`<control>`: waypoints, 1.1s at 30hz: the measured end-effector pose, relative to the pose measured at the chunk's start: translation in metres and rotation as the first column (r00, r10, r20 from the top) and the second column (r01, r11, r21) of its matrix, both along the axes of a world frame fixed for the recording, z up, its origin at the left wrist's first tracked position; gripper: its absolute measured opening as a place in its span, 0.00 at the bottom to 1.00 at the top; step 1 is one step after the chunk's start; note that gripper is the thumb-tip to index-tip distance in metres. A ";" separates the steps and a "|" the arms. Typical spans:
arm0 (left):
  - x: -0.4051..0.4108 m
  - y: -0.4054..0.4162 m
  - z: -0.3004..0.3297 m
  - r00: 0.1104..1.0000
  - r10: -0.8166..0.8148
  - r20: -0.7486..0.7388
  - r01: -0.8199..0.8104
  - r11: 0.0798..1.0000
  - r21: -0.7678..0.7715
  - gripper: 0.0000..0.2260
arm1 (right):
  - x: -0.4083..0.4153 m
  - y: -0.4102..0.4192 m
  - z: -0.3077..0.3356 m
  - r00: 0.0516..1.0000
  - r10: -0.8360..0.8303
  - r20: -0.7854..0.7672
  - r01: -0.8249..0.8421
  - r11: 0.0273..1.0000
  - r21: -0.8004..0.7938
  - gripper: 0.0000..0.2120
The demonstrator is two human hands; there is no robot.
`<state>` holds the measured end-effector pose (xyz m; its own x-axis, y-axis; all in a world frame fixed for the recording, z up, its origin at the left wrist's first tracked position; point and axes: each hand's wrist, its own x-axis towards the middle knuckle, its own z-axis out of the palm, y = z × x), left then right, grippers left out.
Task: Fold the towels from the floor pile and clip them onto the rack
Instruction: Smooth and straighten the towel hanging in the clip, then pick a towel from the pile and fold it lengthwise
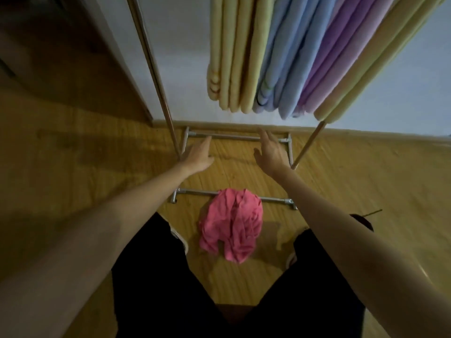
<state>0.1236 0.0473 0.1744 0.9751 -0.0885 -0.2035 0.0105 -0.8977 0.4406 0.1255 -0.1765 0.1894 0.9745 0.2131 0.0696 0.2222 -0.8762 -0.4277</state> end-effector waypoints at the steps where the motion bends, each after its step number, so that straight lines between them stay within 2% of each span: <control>1: -0.008 0.001 -0.016 0.998 0.006 -0.064 -0.005 1.000 0.018 0.32 | -0.009 -0.006 -0.019 0.997 -0.008 -0.080 0.007 1.000 -0.018 0.32; 4: -0.033 0.000 -0.063 0.976 0.002 -0.216 0.008 0.999 0.045 0.30 | -0.036 -0.022 -0.078 0.953 -0.039 -0.302 0.013 0.996 -0.087 0.34; 7: -0.057 -0.006 -0.103 0.957 -0.020 -0.289 0.041 0.997 0.065 0.26 | -0.063 -0.032 -0.132 0.883 -0.063 -0.465 -0.004 0.990 -0.142 0.34; 11: -0.080 -0.014 -0.154 0.936 -0.087 -0.342 0.097 0.995 0.013 0.25 | -0.092 -0.034 -0.193 0.824 -0.054 -0.563 -0.015 0.993 -0.118 0.33; 15: -0.089 -0.022 -0.209 0.897 -0.144 -0.417 0.170 0.985 0.026 0.23 | -0.107 -0.036 -0.248 0.735 -0.022 -0.678 -0.055 0.994 -0.091 0.33; 19: -0.087 -0.032 -0.254 0.867 -0.195 -0.458 0.253 0.965 0.068 0.22 | -0.111 -0.039 -0.293 0.697 -0.021 -0.717 -0.111 0.984 -0.137 0.35; 24: -0.077 -0.049 -0.303 0.810 -0.296 -0.507 0.429 0.888 0.167 0.24 | -0.114 -0.032 -0.336 0.661 0.019 -0.750 -0.151 0.983 -0.108 0.23; 29: -0.058 -0.082 -0.334 0.798 -0.358 -0.485 0.495 0.848 0.189 0.27 | -0.112 -0.026 -0.362 0.621 0.046 -0.782 -0.152 0.986 -0.063 0.25; 33: -0.039 -0.109 -0.343 0.766 -0.447 -0.461 0.601 0.753 0.269 0.25 | -0.109 -0.033 -0.373 0.589 0.024 -0.808 -0.109 0.993 -0.050 0.25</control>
<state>0.0842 -0.0622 -0.1681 0.6480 -0.4044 -0.6454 -0.4315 -0.8932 0.1264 0.0161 -0.2092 -0.1836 0.6065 0.2433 -0.7569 -0.1158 -0.9149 -0.3868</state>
